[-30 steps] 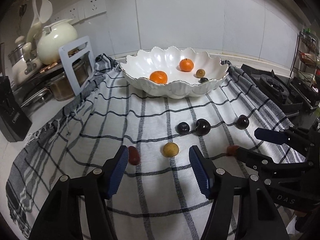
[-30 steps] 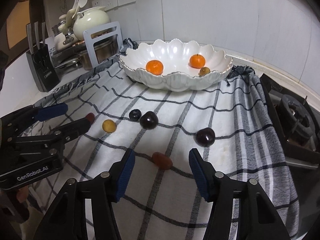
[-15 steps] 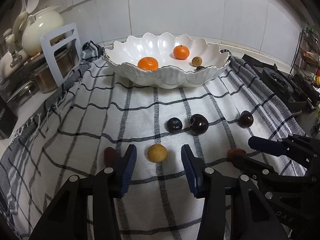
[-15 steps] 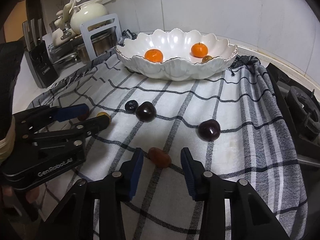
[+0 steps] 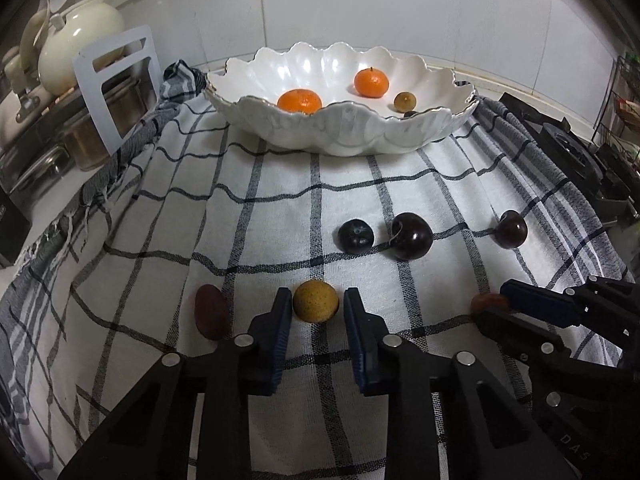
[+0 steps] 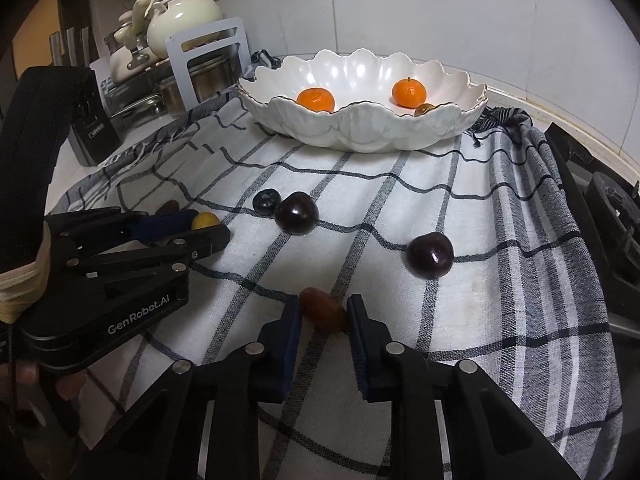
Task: Organize fruits
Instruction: 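Close the left tool on the yellow fruit while the right tool grasps the red-brown date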
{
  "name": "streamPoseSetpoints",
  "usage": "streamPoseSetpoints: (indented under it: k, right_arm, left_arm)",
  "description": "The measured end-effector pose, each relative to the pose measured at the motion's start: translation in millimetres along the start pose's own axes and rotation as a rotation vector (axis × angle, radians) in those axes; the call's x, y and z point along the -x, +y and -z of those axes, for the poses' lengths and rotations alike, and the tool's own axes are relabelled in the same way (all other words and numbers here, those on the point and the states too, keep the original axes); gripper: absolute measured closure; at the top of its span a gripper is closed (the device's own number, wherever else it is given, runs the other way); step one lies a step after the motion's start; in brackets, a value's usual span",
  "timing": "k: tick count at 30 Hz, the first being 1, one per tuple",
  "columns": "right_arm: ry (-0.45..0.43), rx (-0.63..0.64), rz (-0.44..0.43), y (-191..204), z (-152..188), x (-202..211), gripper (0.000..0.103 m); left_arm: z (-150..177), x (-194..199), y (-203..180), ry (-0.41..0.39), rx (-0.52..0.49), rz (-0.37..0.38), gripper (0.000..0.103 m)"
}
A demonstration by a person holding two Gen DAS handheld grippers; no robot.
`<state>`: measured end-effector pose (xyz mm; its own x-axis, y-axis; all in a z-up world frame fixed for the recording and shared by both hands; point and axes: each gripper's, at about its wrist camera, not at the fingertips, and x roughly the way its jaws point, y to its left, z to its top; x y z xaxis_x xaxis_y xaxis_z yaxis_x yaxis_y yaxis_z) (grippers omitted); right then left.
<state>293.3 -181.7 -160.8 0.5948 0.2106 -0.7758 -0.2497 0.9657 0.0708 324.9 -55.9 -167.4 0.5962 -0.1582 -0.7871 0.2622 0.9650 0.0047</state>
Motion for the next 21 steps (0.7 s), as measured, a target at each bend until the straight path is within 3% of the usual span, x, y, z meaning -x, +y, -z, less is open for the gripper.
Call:
streamPoseSetpoints:
  k: [8,21]
  right_arm:
    - [-0.015,0.021,-0.002,2,1,4,0.086]
    - [-0.052,0.055,-0.003,8,0,16,0.088]
  left_arm:
    - [3,3,-2,-0.016,0.001,-0.018,0.079]
    - [7,22,-2,-0.050,0.017,-0.033,0.079]
